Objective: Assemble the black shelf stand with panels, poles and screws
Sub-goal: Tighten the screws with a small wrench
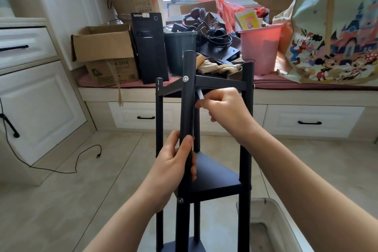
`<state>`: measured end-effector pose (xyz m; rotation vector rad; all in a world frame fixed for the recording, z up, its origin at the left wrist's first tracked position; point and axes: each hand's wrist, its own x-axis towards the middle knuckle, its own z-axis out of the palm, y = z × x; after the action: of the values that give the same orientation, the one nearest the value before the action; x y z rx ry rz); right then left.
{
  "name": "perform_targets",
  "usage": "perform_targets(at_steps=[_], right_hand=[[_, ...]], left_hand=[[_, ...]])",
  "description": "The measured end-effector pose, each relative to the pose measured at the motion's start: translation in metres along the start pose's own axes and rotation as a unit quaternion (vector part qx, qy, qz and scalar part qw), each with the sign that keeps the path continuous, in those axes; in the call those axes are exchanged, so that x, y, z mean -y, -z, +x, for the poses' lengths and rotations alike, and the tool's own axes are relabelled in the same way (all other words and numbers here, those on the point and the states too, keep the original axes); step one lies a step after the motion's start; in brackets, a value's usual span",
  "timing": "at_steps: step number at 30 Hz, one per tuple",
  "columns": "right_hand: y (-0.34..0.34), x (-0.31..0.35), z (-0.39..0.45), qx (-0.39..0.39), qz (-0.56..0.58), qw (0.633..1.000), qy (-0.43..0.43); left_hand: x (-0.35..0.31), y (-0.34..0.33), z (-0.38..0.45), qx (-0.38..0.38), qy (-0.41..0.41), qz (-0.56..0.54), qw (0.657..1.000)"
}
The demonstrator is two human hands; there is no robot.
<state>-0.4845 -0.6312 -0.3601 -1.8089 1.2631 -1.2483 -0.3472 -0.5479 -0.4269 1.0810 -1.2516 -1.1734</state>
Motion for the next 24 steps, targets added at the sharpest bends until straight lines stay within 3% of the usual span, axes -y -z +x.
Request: perform_targets(at_steps=[13,24], right_hand=[[-0.01,-0.012,-0.003,-0.028,0.018,0.999,0.033],[-0.038,-0.03,0.003,-0.103,-0.049,0.984,0.14]], left_hand=[[0.001,0.003,0.001,-0.004,0.009,-0.005,1.0],[0.003,0.005,0.004,-0.004,0.013,-0.012,1.0]])
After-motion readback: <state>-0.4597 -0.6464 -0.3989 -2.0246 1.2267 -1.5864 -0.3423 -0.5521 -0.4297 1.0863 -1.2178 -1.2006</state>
